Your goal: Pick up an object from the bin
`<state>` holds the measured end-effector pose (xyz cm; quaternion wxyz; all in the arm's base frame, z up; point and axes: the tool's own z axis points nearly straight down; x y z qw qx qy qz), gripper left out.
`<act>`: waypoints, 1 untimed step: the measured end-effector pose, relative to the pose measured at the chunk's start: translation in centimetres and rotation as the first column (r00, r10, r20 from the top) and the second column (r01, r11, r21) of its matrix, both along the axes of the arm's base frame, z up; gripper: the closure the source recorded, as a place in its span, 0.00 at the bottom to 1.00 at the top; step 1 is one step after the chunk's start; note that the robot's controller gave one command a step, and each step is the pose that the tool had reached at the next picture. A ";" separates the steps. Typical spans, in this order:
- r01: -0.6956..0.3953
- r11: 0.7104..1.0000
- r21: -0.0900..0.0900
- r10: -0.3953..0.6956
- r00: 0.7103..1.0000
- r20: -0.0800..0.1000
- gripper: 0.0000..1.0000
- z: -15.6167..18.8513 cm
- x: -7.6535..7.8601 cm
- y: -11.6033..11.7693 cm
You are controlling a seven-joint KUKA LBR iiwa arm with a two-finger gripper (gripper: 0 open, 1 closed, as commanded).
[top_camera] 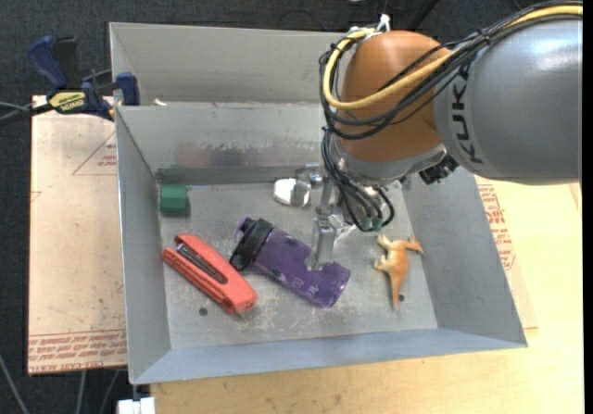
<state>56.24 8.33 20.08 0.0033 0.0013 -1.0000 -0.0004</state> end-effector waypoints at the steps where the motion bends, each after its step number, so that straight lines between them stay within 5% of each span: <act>1: 0.002 1.000 0.001 -0.002 1.000 0.007 0.00 0.5 0.1 0.0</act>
Offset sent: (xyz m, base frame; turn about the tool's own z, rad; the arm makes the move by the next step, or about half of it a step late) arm -0.0204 0.0282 -0.1174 -0.0842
